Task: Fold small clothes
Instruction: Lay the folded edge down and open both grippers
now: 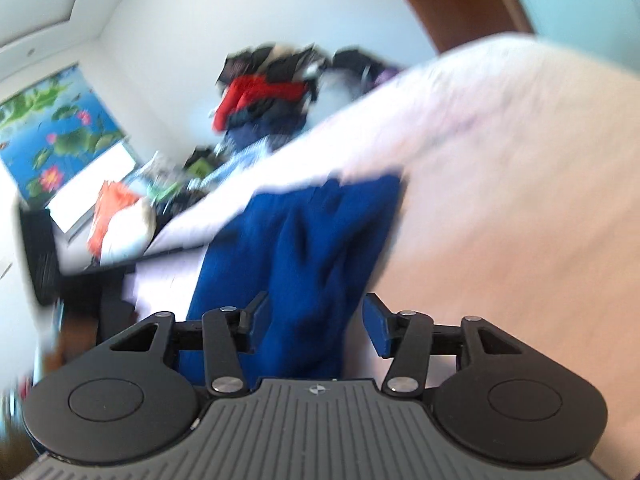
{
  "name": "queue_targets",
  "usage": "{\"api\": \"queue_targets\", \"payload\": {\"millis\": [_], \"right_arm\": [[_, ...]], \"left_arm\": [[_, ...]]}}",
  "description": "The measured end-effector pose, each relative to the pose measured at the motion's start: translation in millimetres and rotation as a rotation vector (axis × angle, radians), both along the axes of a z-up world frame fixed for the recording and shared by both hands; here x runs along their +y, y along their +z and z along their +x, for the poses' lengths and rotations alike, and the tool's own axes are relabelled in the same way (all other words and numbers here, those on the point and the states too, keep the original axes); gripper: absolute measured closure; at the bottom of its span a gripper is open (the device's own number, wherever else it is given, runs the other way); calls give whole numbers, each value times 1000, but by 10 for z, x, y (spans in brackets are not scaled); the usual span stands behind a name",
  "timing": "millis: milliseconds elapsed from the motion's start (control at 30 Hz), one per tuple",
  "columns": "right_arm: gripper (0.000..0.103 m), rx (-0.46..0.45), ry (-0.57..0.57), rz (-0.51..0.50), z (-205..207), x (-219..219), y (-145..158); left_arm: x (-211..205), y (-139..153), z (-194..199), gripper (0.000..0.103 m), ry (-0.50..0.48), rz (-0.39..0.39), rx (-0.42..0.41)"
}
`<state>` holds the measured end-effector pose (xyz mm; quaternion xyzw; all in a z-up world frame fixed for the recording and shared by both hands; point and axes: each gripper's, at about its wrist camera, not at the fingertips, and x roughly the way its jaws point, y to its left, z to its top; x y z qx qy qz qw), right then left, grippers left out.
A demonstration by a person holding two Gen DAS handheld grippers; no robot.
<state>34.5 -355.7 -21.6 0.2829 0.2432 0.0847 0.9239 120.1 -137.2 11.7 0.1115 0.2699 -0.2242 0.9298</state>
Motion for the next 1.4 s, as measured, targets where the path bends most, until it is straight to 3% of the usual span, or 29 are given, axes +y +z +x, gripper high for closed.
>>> {"api": "queue_targets", "payload": {"millis": [200,367,533,567,600,633,800,967,1000,1033,1067,1100,1267,1400], "right_arm": [[51,-12,40,-170,973,42,206],[49,-1,180,-364,1625,333,264],[51,62,307,-412,1909,479,143],[65,75,322,-412,1904,486,122],[90,81,327,-418,1875,478,107],[96,75,327,-420,1847,474,119],[97,10,224,-459,1775,414,246],[96,44,192,-544,1939,489,119],[87,65,196,-564,1967,504,67],[86,71,186,-578,1950,502,46],[74,59,165,-581,1891,484,64],[65,40,141,-572,1799,460,117],[64,-28,121,-450,1122,267,408],[64,-16,177,-361,539,271,418]], "left_arm": [[-103,-162,-261,7,-56,11,23],[-161,-263,-448,7,-92,57,-11],[-142,-366,-485,6,-108,68,-1],[-139,-378,-505,5,-108,69,0],[-134,-386,-504,5,-109,69,2],[-126,-392,-507,5,-112,67,4],[-145,-448,-501,4,-115,74,5],[-175,-478,-551,3,-114,86,-10],[-168,-463,-553,3,-113,85,-6],[-160,-447,-555,3,-114,79,0],[-136,-425,-557,3,-114,67,7],[-95,-397,-553,3,-113,49,13],[102,-288,-548,3,-66,-26,42],[237,-228,-544,3,-27,-57,54]]}}
